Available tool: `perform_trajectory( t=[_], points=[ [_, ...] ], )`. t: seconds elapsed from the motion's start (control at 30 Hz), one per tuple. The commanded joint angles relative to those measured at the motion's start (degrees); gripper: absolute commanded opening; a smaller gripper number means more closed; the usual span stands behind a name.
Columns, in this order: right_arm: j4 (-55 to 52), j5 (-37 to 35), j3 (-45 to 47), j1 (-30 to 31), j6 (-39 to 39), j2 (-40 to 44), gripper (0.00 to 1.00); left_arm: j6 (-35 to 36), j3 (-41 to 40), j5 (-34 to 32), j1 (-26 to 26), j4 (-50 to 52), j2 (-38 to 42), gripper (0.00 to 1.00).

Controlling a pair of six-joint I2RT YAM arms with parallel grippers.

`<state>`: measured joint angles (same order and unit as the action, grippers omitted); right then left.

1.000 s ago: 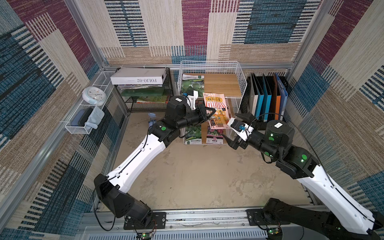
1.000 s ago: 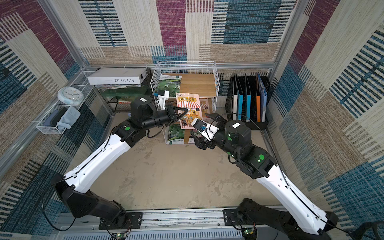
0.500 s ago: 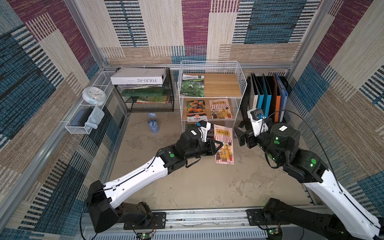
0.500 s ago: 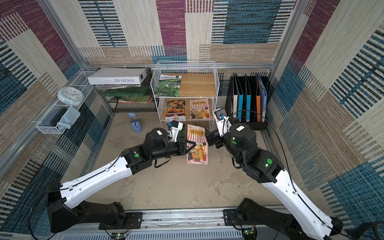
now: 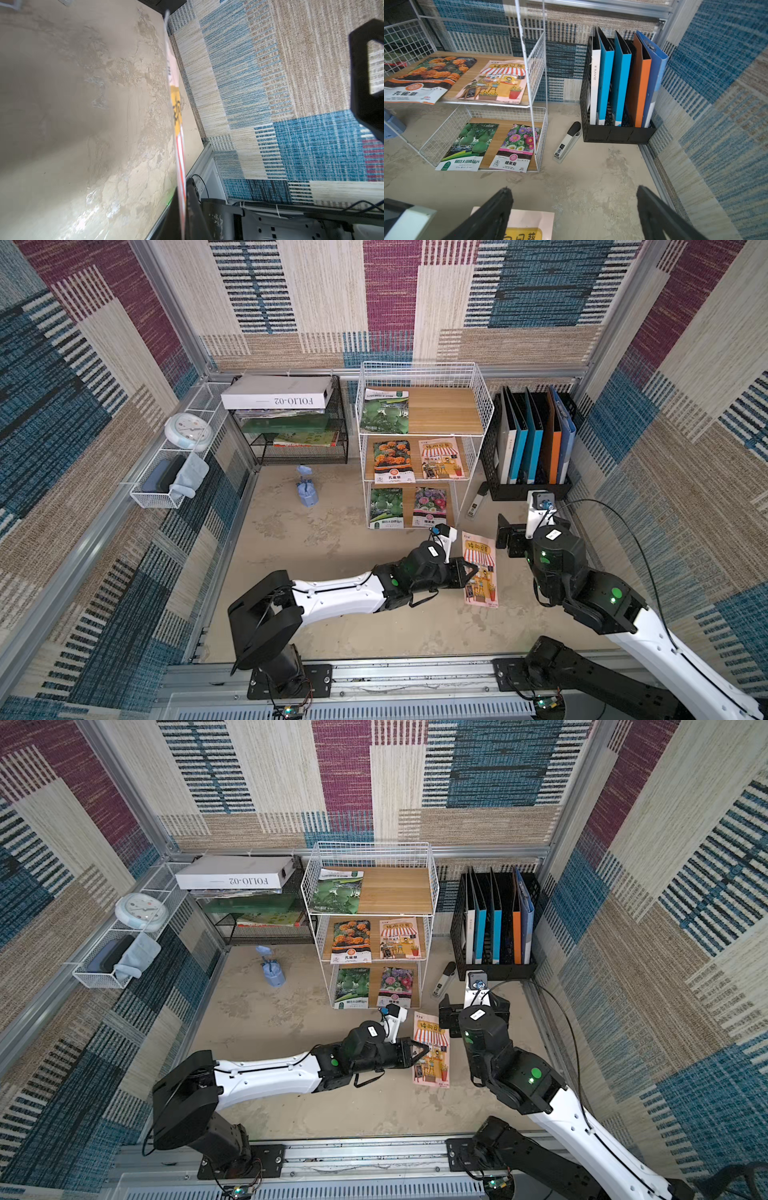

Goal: Take the seed bag off the shelf
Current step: Place the seed packet at the center of the board.

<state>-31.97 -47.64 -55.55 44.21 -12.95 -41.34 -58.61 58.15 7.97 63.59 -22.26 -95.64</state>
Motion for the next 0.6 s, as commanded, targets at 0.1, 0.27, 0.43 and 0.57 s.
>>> perform_trajectory(
  t=[0.1,0.27,0.43,0.57],
  points=[
    [-0.2,-3.5,2.4,0.0,-5.9,2.7,0.97,-3.2,5.0,-5.0,4.0,-12.2,-11.1,0.0],
    [1.6,-1.3,2.7,0.0,-5.8,2.0,0.97,-6.4,11.2,-6.5,5.3,-18.6,-21.7,0.0],
    [2.7,-0.6,3.9,0.0,-5.6,2.0,0.97,-5.1,17.7,-9.4,6.2,-16.3,-26.9,0.0],
    [3.5,-0.4,5.1,0.0,-5.4,2.5,0.98,-6.6,23.7,-9.7,6.9,-11.3,-31.8,0.0]
  ],
)
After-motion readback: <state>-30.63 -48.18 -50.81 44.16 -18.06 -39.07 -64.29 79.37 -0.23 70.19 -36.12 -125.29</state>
